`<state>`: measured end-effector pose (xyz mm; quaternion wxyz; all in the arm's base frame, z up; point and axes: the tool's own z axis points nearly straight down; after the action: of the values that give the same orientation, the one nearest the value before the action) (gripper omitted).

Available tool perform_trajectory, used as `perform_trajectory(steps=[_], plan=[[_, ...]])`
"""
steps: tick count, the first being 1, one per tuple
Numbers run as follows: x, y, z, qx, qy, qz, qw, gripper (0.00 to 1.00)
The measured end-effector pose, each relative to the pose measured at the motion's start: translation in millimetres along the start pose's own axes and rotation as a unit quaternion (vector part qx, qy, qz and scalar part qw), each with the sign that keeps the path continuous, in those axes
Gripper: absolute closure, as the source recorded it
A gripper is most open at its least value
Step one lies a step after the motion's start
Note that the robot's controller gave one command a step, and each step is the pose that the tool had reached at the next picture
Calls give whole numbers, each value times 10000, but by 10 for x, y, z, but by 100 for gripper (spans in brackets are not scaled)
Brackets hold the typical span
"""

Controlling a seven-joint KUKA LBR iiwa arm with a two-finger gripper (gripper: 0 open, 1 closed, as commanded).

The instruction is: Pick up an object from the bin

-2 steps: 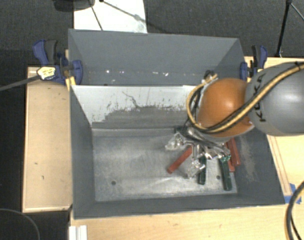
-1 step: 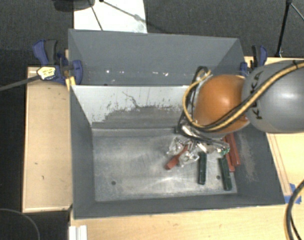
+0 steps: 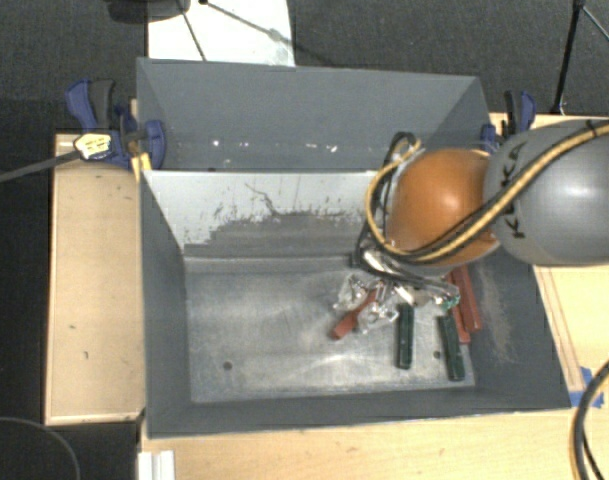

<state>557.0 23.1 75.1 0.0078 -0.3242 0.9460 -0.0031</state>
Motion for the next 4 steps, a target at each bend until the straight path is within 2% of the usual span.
perform_trajectory(steps=[2, 3, 4], plan=[[16, 23, -257, -64, 65, 15, 10000, 100], [-6, 6, -359, -38, 30, 23, 10000, 100], [0, 14, -424, -49, 44, 30, 10000, 100]])
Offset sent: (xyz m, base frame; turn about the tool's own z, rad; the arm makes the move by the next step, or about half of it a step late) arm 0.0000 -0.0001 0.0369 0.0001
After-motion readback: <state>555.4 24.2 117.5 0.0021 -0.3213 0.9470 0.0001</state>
